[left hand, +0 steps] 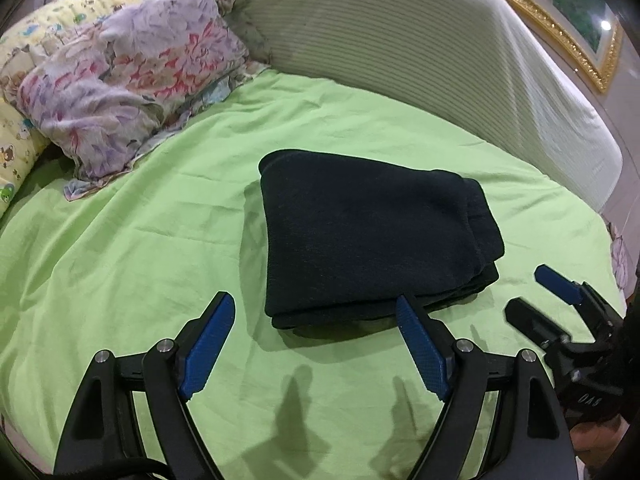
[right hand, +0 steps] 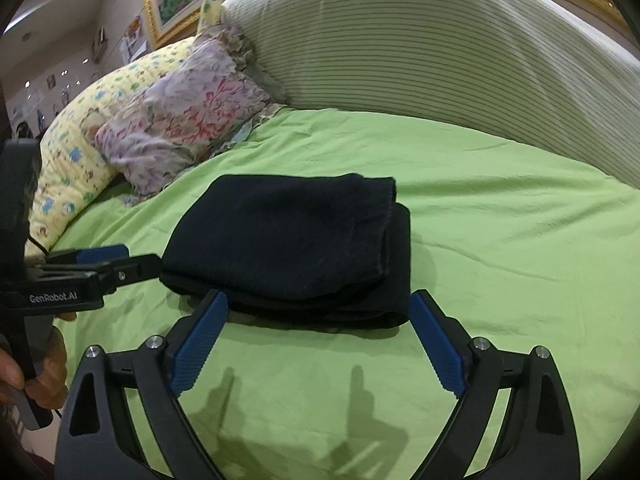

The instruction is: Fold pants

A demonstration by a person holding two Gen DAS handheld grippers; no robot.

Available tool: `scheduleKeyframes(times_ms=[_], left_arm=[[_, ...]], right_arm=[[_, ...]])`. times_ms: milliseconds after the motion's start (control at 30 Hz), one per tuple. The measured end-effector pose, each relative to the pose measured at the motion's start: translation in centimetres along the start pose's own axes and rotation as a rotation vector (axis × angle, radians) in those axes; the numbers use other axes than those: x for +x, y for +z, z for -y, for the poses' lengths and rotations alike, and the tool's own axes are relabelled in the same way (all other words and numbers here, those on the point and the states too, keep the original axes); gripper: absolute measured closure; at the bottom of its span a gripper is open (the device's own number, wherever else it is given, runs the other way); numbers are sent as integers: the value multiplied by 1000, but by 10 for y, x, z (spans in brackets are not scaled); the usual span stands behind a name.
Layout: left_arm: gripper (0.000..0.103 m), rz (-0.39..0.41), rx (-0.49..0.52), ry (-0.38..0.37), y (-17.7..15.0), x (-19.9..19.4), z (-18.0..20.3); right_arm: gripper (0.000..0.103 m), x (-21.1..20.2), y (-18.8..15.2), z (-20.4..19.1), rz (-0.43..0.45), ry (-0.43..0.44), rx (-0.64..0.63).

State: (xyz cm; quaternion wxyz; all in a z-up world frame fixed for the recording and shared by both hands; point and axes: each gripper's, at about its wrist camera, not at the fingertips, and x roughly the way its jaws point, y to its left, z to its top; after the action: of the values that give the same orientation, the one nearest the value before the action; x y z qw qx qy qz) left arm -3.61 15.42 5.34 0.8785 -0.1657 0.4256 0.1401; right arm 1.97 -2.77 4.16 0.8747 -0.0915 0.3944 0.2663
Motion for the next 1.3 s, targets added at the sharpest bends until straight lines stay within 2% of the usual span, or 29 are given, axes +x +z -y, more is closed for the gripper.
scheduleKeyframes(times_ms=[133, 600, 1300], left_arm=[[19, 27, 4, 16, -6, 1, 2], [18, 16, 48, 59, -22, 18, 6], [13, 25, 64, 129, -20, 28, 7]], right_arm=[[11, 5, -7, -5, 9, -15, -19], [11, 23, -12, -6, 35, -31, -55], [11, 32, -6, -1, 41, -34, -42]])
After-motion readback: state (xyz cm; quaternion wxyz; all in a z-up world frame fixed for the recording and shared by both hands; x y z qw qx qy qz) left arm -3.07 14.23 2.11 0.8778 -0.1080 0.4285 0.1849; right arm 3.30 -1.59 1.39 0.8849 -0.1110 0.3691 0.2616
